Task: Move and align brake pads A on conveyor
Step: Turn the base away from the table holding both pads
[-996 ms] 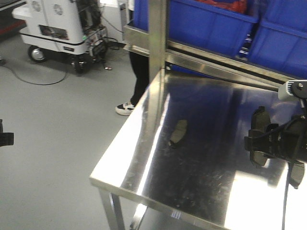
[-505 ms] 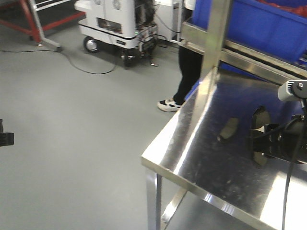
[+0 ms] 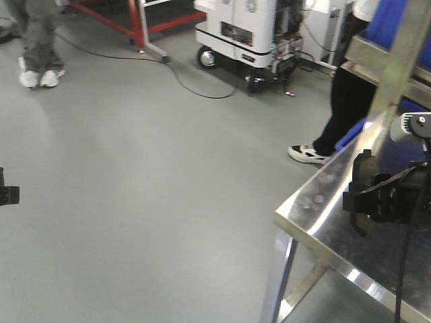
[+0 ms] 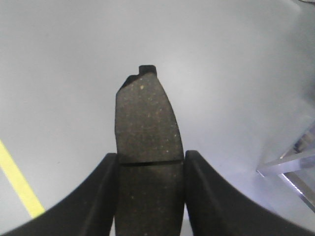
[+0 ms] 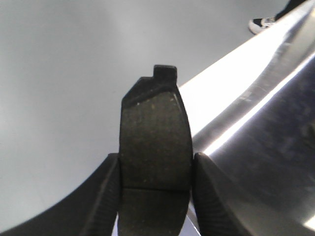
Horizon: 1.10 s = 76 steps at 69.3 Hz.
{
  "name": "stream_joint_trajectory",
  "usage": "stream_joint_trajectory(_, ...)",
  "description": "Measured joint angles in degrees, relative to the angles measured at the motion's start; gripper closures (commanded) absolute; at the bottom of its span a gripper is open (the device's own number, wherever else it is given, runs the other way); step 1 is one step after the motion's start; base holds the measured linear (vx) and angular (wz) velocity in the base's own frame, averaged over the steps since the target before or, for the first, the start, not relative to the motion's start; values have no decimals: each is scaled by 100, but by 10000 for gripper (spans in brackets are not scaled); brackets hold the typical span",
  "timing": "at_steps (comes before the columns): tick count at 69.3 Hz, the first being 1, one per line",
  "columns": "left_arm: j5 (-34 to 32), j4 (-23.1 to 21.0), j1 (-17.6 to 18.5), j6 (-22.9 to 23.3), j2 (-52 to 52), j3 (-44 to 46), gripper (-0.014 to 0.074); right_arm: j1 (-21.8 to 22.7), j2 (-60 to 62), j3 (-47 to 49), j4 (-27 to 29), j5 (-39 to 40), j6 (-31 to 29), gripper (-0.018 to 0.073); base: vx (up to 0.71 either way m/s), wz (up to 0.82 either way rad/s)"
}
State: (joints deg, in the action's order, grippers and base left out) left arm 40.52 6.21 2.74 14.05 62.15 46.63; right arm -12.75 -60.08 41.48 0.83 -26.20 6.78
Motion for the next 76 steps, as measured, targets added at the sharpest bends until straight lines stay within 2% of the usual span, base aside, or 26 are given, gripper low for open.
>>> stream_joint_trajectory(76, 4, 4, 0, 0, 0, 0, 489, 0, 0, 0, 0, -27, 0, 500, 6, 41)
